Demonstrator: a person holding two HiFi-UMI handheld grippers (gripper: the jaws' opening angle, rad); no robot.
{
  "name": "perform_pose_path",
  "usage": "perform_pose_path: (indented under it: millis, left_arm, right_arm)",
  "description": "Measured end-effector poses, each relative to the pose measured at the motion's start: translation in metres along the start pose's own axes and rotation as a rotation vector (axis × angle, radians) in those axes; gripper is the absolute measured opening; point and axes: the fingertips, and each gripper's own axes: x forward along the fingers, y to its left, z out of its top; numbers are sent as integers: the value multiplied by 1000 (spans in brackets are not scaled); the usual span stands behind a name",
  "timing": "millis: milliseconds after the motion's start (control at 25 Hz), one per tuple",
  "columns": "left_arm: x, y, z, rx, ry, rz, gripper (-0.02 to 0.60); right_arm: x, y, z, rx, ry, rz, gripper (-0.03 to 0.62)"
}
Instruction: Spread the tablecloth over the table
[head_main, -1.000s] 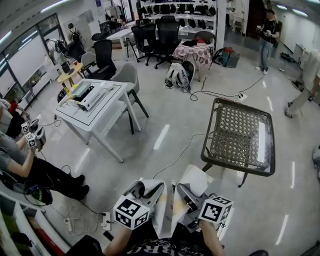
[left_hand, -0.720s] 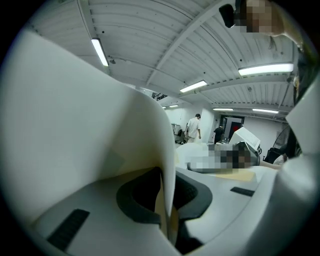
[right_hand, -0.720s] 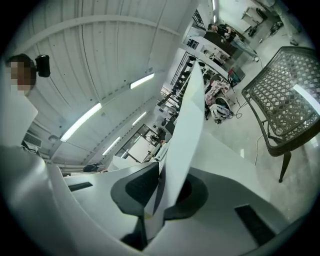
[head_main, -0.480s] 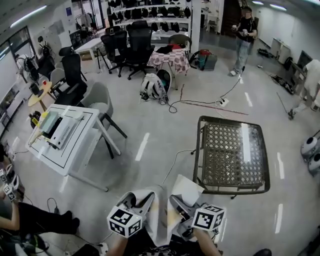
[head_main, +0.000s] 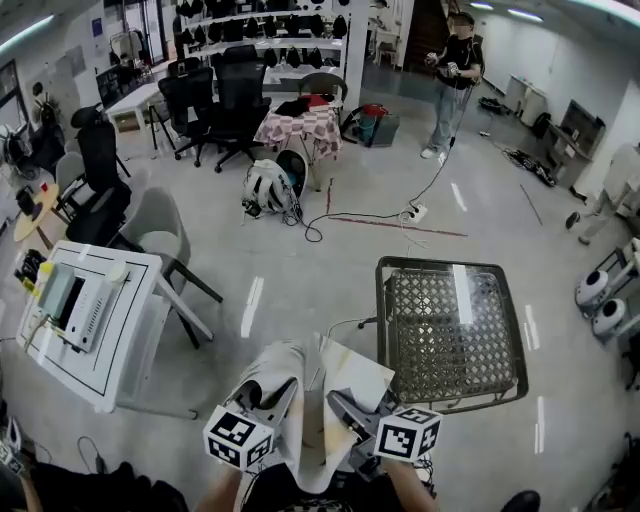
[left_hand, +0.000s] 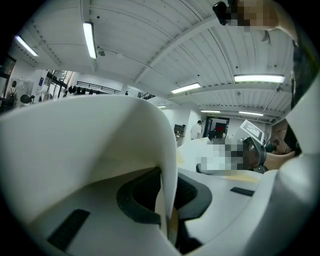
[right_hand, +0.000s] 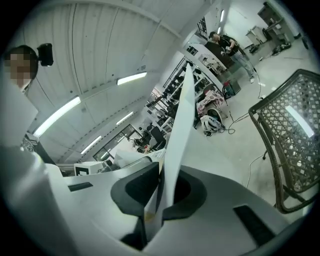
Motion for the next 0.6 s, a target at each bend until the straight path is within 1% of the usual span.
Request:
perform_pose_path:
  millis: [160, 360, 600]
  left_arm:
    - [24, 25, 25, 11, -32, 4, 37]
    - [57, 37, 46, 49, -45, 18, 38]
    - [100, 49, 68, 100, -66, 81, 38]
  right_arm:
    - [19, -4, 26, -51, 13, -10, 35]
    - [30, -22, 60, -96, 15, -19, 38]
    - [36, -56, 107, -123, 12, 21, 41]
